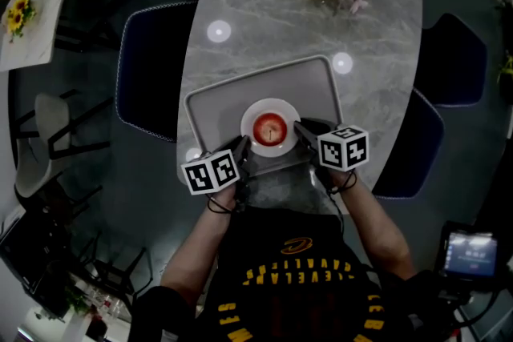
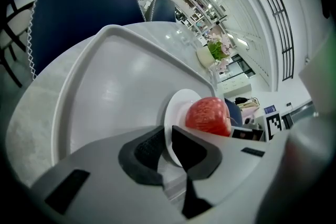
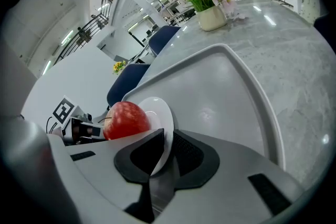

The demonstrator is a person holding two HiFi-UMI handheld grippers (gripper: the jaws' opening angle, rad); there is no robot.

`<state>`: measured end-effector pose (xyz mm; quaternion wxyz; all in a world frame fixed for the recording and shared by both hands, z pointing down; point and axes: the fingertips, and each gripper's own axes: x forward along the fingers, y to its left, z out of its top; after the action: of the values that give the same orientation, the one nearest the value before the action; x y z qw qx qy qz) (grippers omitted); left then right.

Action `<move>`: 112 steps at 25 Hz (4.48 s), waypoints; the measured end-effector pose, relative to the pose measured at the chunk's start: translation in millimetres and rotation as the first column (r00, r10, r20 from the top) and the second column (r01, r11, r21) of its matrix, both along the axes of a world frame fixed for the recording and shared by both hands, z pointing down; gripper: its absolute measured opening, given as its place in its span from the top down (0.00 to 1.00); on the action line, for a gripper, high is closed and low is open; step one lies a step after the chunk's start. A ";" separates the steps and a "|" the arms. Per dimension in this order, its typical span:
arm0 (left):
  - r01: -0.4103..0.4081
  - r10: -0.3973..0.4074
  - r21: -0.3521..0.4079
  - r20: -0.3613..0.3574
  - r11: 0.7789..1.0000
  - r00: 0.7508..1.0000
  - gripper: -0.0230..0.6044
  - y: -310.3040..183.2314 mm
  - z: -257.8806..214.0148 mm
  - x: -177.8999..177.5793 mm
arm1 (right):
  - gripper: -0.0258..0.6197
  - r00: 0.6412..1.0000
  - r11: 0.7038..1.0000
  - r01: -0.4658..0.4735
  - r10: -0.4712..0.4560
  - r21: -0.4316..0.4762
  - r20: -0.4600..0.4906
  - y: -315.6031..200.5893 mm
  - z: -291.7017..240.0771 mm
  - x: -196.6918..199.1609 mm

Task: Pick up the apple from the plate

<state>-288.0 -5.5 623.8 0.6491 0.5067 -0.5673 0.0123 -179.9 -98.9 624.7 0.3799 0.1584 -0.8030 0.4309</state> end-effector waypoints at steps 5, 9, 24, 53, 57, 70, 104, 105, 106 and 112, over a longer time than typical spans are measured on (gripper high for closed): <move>0.005 -0.005 -0.015 -0.018 1.000 1.000 0.89 1.1 -0.4 -0.7 | 0.87 0.997 0.996 -0.067 0.069 -0.067 0.022 2.5 -0.6 1.5; -0.008 0.008 -0.018 -0.023 1.000 1.000 0.89 2.6 -3.2 -0.6 | 0.88 0.994 0.990 -0.107 0.110 -0.095 0.023 5.0 -3.3 3.1; -0.064 0.064 -0.001 -0.061 0.998 0.996 0.90 3.5 -21.1 23.8 | 0.89 0.977 0.969 -0.202 0.210 -0.143 0.043 12.7 -17.9 33.2; -0.259 0.261 0.031 -0.094 0.965 0.961 0.91 19.3 -38.0 173.2 | 0.89 0.903 0.895 -0.414 0.427 -0.165 0.052 60.0 -32.4 201.1; -0.293 0.294 0.029 -0.098 0.956 0.951 0.91 15.5 -35.8 193.8 | 0.89 0.888 0.880 -0.446 0.458 -0.166 0.045 61.3 -30.3 223.6; -0.404 0.403 0.017 -0.115 0.915 0.908 0.91 3.0 -21.2 261.2 | 0.89 0.824 0.814 -0.555 0.566 -0.169 0.018 65.0 -16.8 295.6; -0.467 0.461 -0.054 -0.104 0.882 0.881 0.90 3.0 17.6 275.2 | 0.89 0.844 0.835 -0.535 0.536 -0.129 -0.031 71.4 19.6 309.8; -0.470 0.464 -0.051 -0.103 0.881 0.880 0.90 2.9 17.8 275.2 | 0.89 0.844 0.836 -0.534 0.535 -0.127 -0.031 71.3 20.0 309.8; -0.473 0.467 -0.048 -0.102 0.880 0.878 0.90 2.7 18.1 275.4 | 0.89 0.845 0.837 -0.533 0.534 -0.124 -0.030 71.2 20.5 309.8; -0.474 0.470 -0.009 -0.123 0.880 0.874 0.90 -0.5 19.6 276.9 | 0.89 0.853 0.848 -0.521 0.522 -0.101 -0.017 67.9 22.0 309.8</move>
<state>-11.2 -6.1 643.5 0.6681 0.6170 -0.3873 0.1514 129.9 -30.9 646.7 0.2522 0.3483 -0.7091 0.5588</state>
